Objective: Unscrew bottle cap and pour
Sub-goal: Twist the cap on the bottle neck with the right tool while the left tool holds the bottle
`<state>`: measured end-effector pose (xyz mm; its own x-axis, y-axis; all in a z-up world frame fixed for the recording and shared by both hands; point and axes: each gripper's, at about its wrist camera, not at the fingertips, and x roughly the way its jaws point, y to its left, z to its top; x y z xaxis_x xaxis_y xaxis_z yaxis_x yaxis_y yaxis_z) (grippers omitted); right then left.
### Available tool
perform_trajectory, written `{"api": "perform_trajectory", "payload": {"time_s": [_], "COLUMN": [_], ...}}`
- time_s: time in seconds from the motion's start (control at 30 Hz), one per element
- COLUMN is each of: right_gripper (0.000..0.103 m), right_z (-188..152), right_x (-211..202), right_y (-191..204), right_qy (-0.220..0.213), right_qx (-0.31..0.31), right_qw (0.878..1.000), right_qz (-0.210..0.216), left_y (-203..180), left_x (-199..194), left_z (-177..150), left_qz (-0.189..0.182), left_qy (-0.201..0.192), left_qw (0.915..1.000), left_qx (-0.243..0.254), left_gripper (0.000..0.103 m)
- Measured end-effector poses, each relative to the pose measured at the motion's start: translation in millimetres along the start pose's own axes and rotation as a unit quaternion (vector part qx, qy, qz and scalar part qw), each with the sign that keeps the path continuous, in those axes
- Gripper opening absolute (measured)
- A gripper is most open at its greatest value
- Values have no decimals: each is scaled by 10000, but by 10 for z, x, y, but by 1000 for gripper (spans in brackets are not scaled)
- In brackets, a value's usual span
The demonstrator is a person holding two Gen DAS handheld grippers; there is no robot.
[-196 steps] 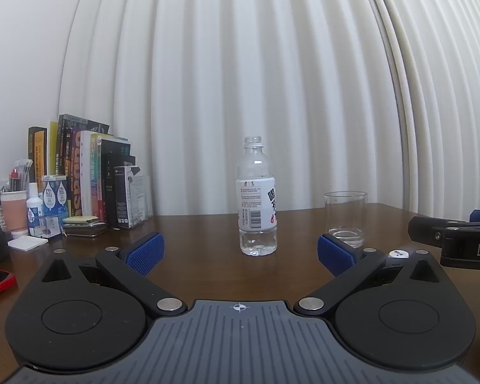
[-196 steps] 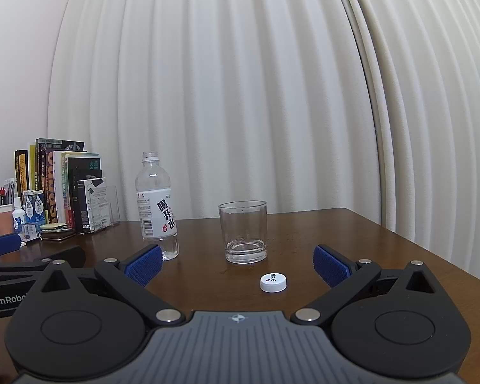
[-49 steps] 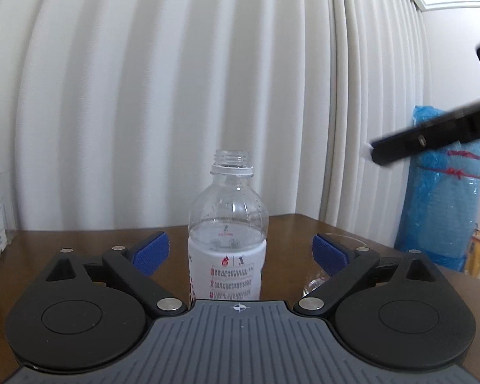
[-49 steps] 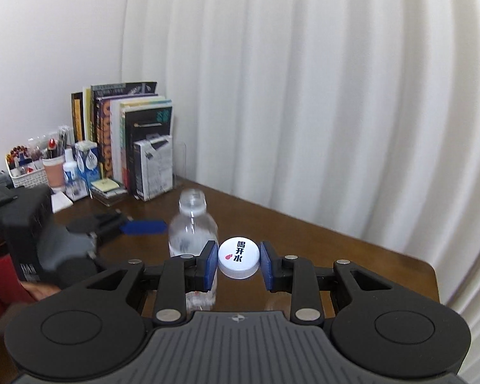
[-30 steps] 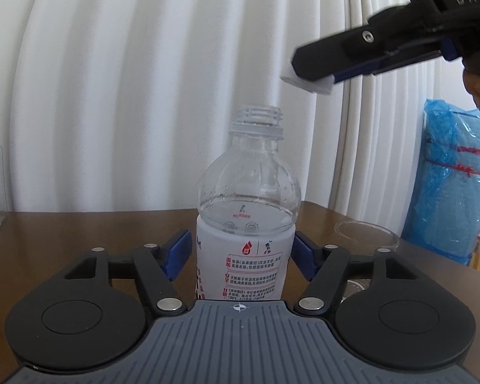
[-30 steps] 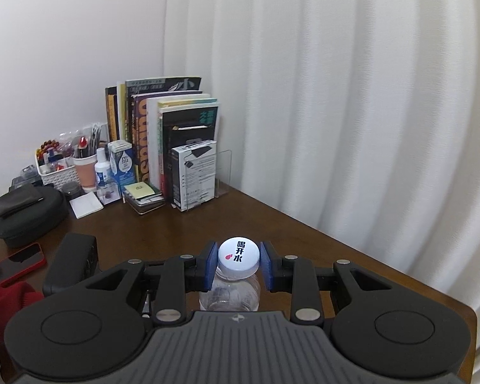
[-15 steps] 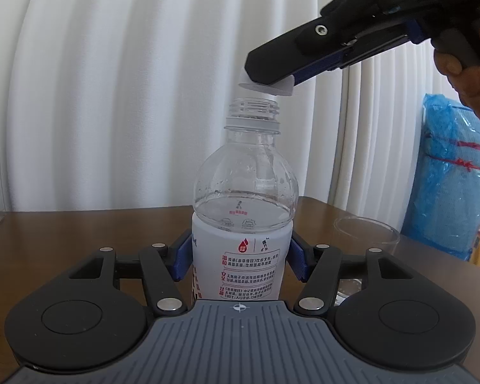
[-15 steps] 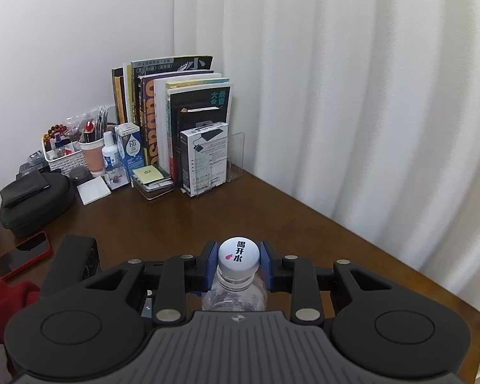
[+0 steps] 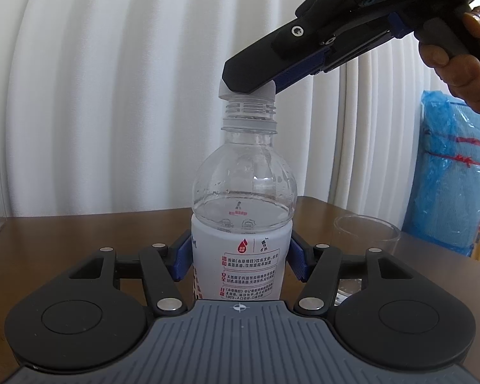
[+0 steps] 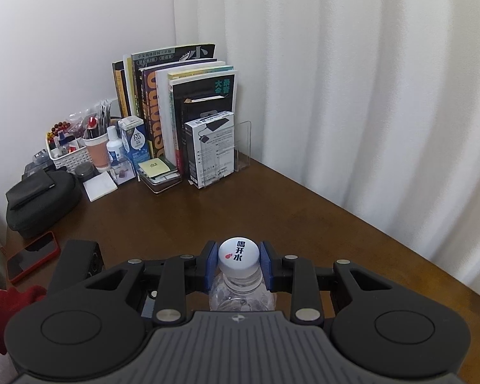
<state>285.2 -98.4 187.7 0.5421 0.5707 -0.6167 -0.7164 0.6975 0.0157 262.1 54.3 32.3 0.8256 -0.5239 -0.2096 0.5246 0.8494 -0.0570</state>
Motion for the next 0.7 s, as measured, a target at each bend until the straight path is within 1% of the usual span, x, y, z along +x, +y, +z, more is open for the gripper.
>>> {"api": "perform_trajectory", "payload": {"time_s": [0.17, 0.7], "right_gripper": [31, 31], "right_z": [17, 31], "right_x": [11, 17], "right_y": [11, 62], "right_qy": [29, 165], "right_qx": [-49, -270], "right_qw": [10000, 9993], "right_qz": [3, -194], "left_y": [-20, -52], "left_x": [5, -50], "left_z": [18, -15], "left_qz": [11, 53], "left_qy": [8, 19], "left_qw": [10000, 9999], "left_qx": [53, 102], "left_gripper": [59, 59]}}
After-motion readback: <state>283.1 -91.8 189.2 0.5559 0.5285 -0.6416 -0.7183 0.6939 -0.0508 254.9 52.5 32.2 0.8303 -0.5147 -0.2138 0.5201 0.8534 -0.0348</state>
